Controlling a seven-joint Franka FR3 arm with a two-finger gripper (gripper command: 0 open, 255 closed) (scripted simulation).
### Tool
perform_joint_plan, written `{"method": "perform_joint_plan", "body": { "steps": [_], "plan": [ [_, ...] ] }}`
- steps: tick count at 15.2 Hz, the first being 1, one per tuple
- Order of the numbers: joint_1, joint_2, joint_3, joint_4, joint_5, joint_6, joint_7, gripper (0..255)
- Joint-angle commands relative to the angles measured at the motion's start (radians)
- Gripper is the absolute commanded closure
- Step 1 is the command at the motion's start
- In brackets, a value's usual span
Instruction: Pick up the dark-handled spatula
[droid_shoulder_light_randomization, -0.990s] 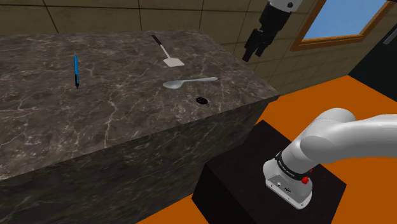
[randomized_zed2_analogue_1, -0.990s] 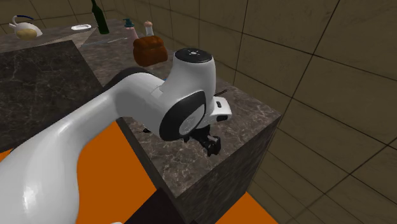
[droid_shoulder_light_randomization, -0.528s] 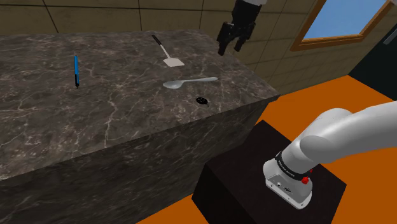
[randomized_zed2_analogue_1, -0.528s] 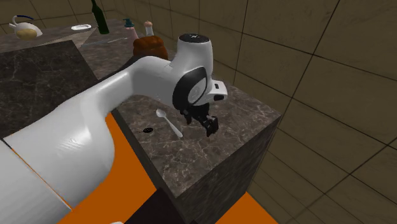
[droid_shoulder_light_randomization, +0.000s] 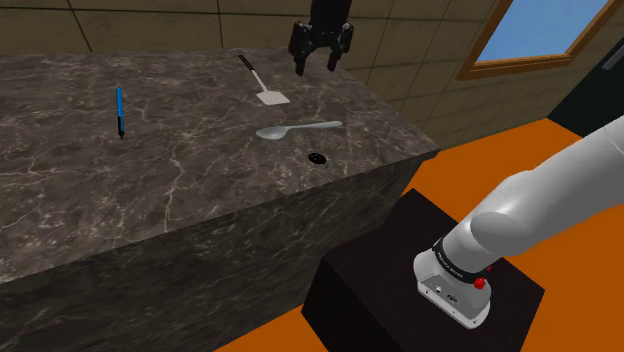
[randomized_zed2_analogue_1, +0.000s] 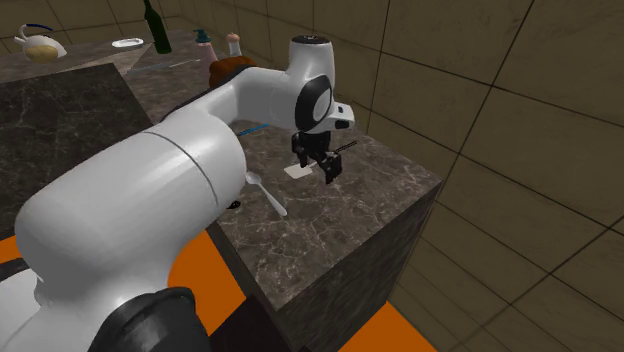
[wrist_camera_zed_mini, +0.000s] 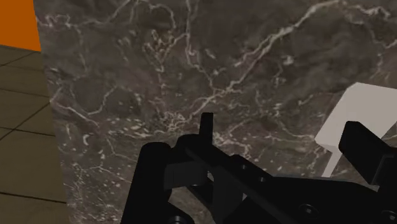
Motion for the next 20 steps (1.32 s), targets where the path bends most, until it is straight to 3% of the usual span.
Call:
{"method": "perform_joint_plan", "body": {
  "steps": [1,6,11,20],
  "plan": [
    [0.002,0.087,0.026,0.084,-0.03,-0.004,0.061,0],
    [0.034,0.325,0.067,0.347,-0.13,-0.058,0.202,0],
    [0.121,0.602,0.069,0.711,-0.242,-0.177,0.313,0],
    [0.103,0.571,0.065,0.562,-0.23,-0.058,0.316,0]
  ]
}}
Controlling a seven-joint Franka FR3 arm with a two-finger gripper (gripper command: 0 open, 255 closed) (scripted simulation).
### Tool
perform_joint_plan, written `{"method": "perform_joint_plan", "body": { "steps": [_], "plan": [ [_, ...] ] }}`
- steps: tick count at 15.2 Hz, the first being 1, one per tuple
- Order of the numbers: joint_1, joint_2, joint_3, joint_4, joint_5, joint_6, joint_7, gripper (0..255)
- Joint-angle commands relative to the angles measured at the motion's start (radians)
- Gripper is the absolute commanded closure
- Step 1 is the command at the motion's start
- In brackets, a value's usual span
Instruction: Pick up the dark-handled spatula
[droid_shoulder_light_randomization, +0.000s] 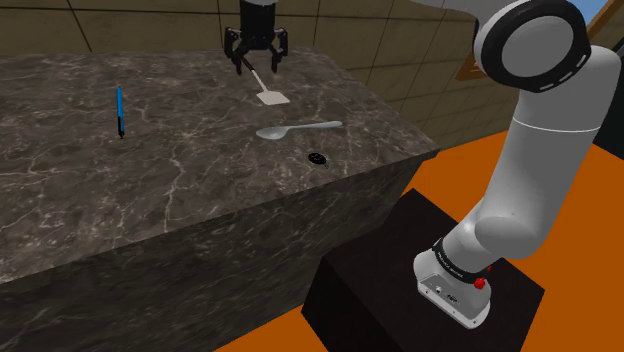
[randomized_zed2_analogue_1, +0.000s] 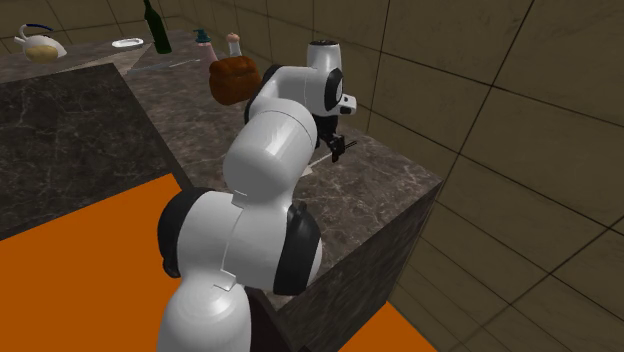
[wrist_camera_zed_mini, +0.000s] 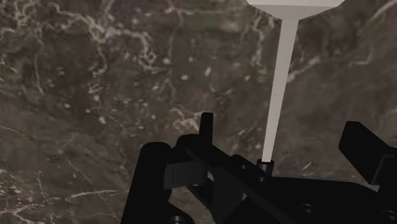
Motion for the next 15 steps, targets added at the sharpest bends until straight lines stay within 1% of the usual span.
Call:
{"method": "perform_joint_plan", "body": {
  "steps": [1,2,11,15],
  "plan": [
    [-0.001,-0.002,0.0,-0.007,0.0,0.006,0.0,0],
    [-0.001,-0.003,0.0,-0.008,0.001,0.006,0.001,255],
    [-0.001,-0.002,0.0,-0.007,0.0,0.006,0.0,255],
    [0.008,0.011,0.001,0.067,-0.004,-0.055,-0.002,255]
  ]
}}
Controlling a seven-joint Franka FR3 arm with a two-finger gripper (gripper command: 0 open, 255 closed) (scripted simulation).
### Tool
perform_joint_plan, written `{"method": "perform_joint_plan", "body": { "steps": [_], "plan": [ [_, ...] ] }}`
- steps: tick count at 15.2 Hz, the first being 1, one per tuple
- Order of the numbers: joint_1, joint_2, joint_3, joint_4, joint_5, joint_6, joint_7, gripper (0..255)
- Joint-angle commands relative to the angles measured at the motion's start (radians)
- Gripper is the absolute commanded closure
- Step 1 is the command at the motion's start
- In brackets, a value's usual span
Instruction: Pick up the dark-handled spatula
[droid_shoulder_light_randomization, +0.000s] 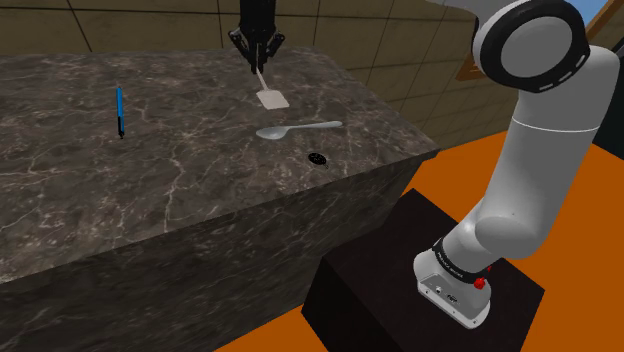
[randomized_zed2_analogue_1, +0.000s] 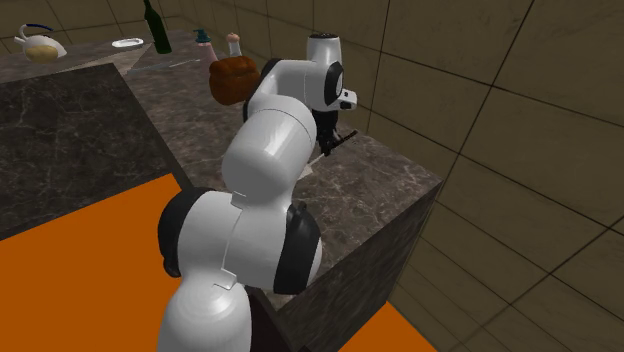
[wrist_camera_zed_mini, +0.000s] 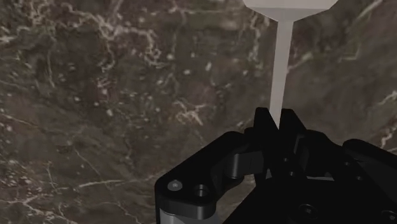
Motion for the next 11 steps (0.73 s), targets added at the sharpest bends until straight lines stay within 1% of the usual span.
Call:
{"method": "perform_joint_plan", "body": {
  "steps": [1,6,11],
  "plan": [
    [0.006,0.011,0.0,0.043,-0.004,-0.032,-0.001,255],
    [0.023,0.041,0.0,0.156,-0.014,-0.116,-0.003,255],
    [0.051,0.088,-0.002,0.3,-0.032,-0.214,-0.007,255]
  ]
}}
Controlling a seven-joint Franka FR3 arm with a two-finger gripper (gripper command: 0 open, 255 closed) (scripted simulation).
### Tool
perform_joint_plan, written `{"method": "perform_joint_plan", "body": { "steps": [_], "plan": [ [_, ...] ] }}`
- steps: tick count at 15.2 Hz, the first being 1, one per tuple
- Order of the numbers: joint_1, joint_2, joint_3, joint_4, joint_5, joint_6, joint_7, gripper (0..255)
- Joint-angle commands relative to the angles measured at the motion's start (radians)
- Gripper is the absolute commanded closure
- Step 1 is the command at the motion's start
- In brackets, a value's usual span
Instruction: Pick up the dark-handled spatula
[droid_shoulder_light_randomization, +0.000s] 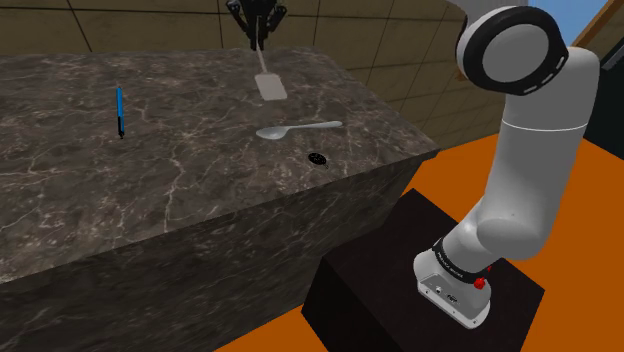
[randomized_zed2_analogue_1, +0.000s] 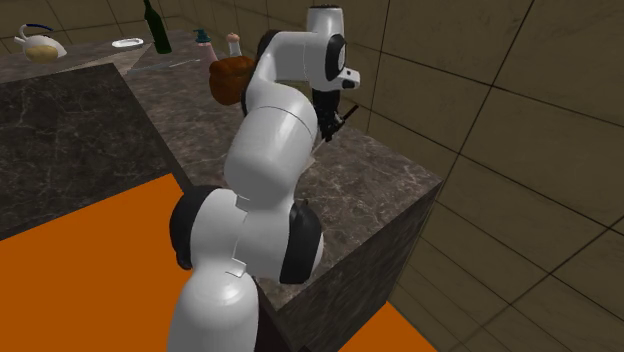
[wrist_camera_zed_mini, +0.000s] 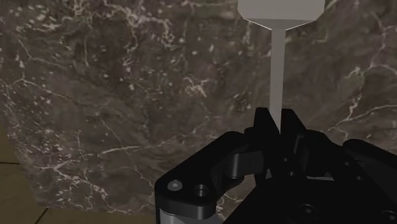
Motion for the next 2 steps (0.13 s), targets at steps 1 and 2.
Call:
{"method": "perform_joint_plan", "body": {
  "steps": [1,2],
  "plan": [
    [0.011,0.018,-0.001,0.046,-0.007,-0.029,0.001,255],
    [0.011,0.018,-0.001,0.046,-0.007,-0.029,0.001,255]
  ]
}}
